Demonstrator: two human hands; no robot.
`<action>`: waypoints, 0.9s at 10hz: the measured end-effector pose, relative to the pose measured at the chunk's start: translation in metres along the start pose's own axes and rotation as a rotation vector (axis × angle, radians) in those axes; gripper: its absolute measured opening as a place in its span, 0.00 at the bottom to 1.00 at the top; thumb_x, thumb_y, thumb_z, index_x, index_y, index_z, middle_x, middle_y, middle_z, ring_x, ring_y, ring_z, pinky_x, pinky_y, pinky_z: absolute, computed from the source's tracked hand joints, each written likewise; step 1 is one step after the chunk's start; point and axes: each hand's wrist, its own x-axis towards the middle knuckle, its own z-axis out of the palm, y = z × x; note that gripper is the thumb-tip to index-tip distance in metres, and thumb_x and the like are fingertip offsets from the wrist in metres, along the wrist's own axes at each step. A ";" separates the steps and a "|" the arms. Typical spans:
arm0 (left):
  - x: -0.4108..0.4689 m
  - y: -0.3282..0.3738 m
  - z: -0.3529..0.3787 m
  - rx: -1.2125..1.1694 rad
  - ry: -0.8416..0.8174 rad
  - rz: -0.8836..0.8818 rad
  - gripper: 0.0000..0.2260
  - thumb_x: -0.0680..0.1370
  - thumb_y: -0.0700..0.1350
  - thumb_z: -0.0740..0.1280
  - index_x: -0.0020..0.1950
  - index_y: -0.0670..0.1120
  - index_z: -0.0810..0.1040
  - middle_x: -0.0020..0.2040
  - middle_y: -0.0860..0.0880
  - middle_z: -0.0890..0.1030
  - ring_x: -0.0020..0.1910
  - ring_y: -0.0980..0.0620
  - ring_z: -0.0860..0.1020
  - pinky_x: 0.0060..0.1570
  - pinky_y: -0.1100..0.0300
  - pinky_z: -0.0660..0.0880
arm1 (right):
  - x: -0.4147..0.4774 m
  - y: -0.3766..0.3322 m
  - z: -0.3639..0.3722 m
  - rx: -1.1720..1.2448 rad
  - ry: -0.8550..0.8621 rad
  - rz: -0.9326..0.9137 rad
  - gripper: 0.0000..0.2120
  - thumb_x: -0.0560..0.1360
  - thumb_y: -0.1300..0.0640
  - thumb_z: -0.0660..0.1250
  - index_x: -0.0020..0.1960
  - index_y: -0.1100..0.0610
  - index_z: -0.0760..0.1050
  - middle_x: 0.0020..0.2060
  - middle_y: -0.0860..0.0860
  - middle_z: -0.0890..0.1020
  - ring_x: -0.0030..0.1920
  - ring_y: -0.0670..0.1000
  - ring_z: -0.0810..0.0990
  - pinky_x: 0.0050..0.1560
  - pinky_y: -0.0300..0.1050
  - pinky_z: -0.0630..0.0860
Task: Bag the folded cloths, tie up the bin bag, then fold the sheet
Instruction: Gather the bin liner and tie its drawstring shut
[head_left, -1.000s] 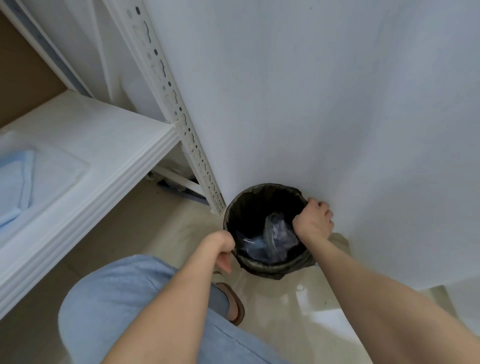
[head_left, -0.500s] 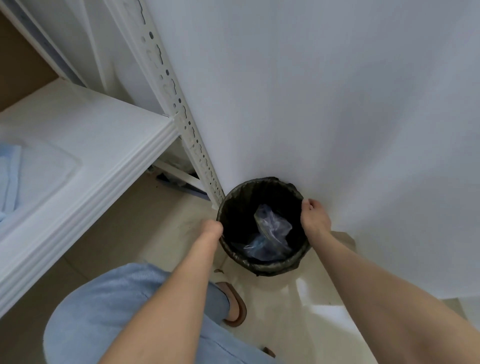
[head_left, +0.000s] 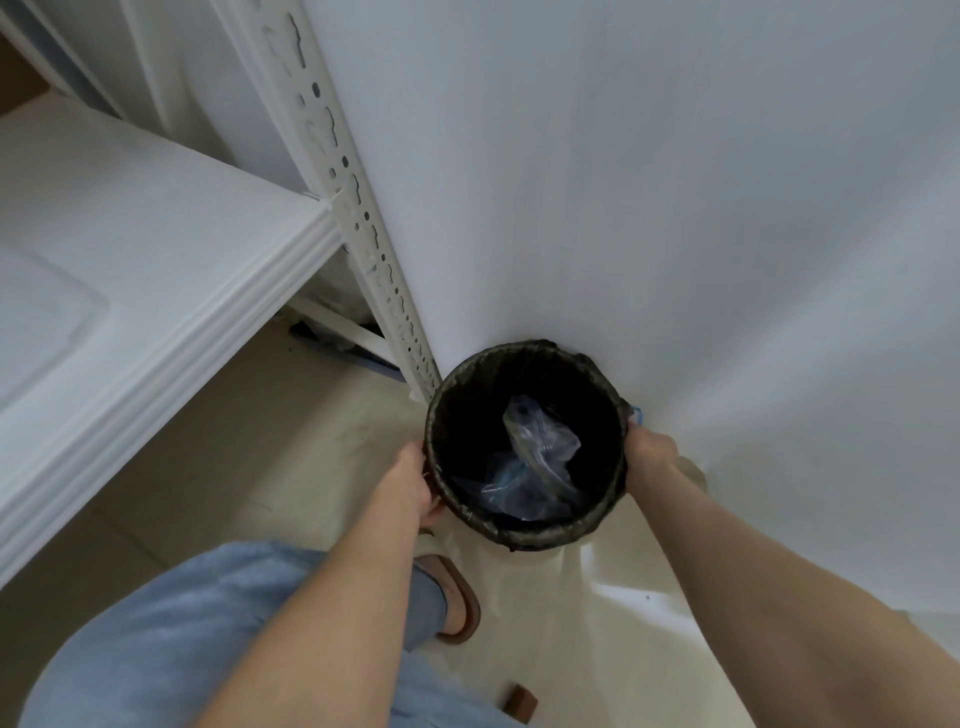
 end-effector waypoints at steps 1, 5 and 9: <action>-0.001 0.001 -0.002 -0.020 -0.113 0.057 0.17 0.81 0.45 0.55 0.36 0.42 0.75 0.29 0.45 0.79 0.31 0.47 0.78 0.28 0.55 0.76 | -0.003 -0.002 -0.001 -0.102 0.103 -0.078 0.17 0.81 0.50 0.57 0.40 0.60 0.71 0.45 0.60 0.75 0.43 0.58 0.74 0.50 0.50 0.71; 0.004 0.000 -0.003 0.085 0.021 0.273 0.14 0.81 0.37 0.56 0.36 0.40 0.71 0.35 0.41 0.79 0.29 0.49 0.72 0.15 0.68 0.69 | -0.048 -0.019 0.000 -0.480 0.228 -0.379 0.12 0.79 0.54 0.58 0.58 0.58 0.74 0.54 0.58 0.80 0.54 0.61 0.78 0.46 0.46 0.70; 0.003 -0.008 -0.017 0.189 -0.036 0.226 0.19 0.81 0.42 0.55 0.30 0.46 0.67 0.13 0.52 0.66 0.11 0.57 0.64 0.18 0.74 0.58 | -0.067 -0.031 0.055 0.211 -0.267 -0.118 0.16 0.78 0.63 0.66 0.65 0.65 0.71 0.35 0.50 0.73 0.30 0.46 0.68 0.32 0.37 0.68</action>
